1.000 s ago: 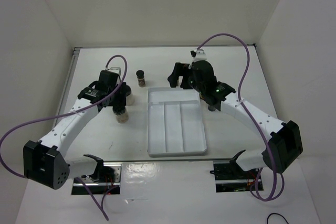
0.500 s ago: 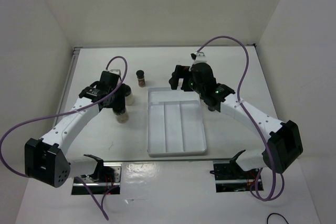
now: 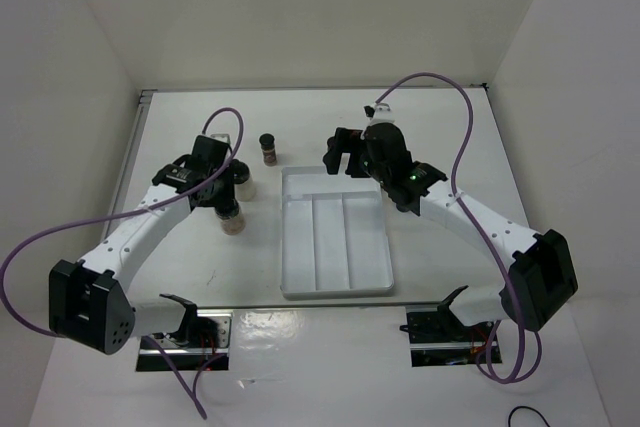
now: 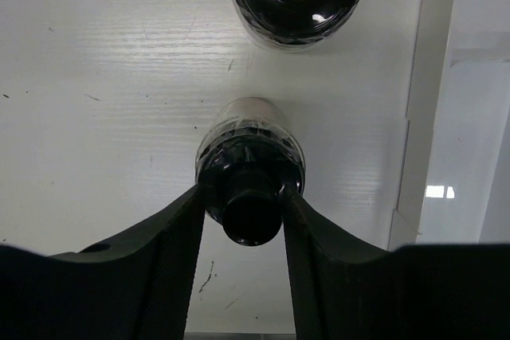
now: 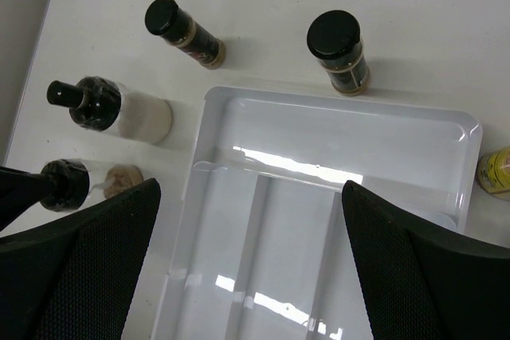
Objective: Organize the condiment bottles
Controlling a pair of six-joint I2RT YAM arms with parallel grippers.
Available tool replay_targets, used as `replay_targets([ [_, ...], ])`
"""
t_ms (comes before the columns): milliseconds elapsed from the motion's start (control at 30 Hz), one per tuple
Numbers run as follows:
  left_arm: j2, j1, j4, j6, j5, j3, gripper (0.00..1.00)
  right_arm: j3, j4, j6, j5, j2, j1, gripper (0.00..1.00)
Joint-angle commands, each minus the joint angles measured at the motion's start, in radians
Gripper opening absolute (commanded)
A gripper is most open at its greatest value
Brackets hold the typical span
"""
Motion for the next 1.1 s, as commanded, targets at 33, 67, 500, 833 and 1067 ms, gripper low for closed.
replay_targets([
  [33, 0.013, -0.003, 0.005, -0.008, 0.001, 0.012, 0.47, -0.012, 0.031, 0.004, 0.018, -0.036, -0.006, 0.98],
  [67, 0.013, -0.003, 0.005, -0.008, 0.001, 0.012, 0.45, -0.012, 0.031, 0.004, 0.018, -0.036, -0.006, 0.98],
  [500, 0.013, -0.035, -0.016, -0.008, -0.018, 0.030, 0.00, -0.030, 0.031, 0.014, 0.027, -0.036, -0.006, 0.98],
  [833, 0.013, -0.124, -0.113, -0.018, -0.051, 0.136, 0.00, -0.030, 0.022, 0.023, 0.027, -0.036, -0.006, 0.98],
  [1067, 0.036, -0.161, -0.136, -0.007, -0.010, 0.262, 0.00, -0.030, 0.022, 0.032, 0.027, -0.027, -0.006, 0.98],
])
